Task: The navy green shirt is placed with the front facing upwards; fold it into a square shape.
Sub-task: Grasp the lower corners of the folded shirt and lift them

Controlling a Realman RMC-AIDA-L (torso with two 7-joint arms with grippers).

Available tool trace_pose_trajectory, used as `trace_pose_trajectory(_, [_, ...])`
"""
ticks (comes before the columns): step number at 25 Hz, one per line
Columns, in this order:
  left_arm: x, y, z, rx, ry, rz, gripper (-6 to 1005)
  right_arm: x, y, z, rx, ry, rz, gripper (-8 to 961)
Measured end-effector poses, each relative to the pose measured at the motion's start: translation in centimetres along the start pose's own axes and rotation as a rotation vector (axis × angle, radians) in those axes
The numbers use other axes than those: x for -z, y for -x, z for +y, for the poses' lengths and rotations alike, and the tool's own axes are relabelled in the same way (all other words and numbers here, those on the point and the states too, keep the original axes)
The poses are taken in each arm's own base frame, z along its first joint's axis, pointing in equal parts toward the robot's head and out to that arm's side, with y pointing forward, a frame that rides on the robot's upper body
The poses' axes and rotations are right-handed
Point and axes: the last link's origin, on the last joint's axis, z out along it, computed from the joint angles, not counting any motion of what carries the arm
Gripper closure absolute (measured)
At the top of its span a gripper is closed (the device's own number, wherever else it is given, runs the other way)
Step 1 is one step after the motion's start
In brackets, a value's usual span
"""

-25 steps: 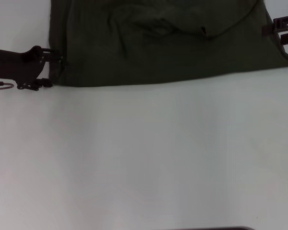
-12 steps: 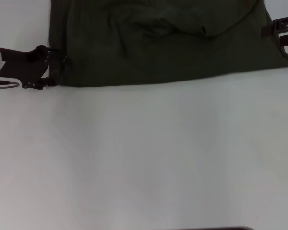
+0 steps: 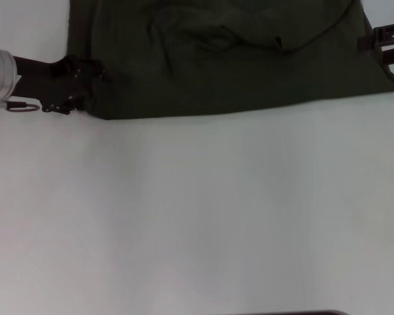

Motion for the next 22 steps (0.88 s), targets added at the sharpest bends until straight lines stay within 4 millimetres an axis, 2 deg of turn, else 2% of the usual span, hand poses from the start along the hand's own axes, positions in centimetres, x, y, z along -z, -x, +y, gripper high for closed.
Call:
trace_pose_trajectory(10, [-0.3,0.0,0.3,-0.018,-0.009,0.003,189,0.1,0.0,0.0,-0.003,0.005,-0.002,11])
trace_pose_trajectory(14, [0.1,0.0,-0.6,0.000,-0.017,0.008,189,0.1,0.0,0.0,-0.007,0.007,-0.007,11])
trace_pose_trajectory(22, [0.6,-0.2,-1.1,0.022,-0.022,0.002,189,0.2,0.2,0.1,-0.004,0.006,-0.013,12])
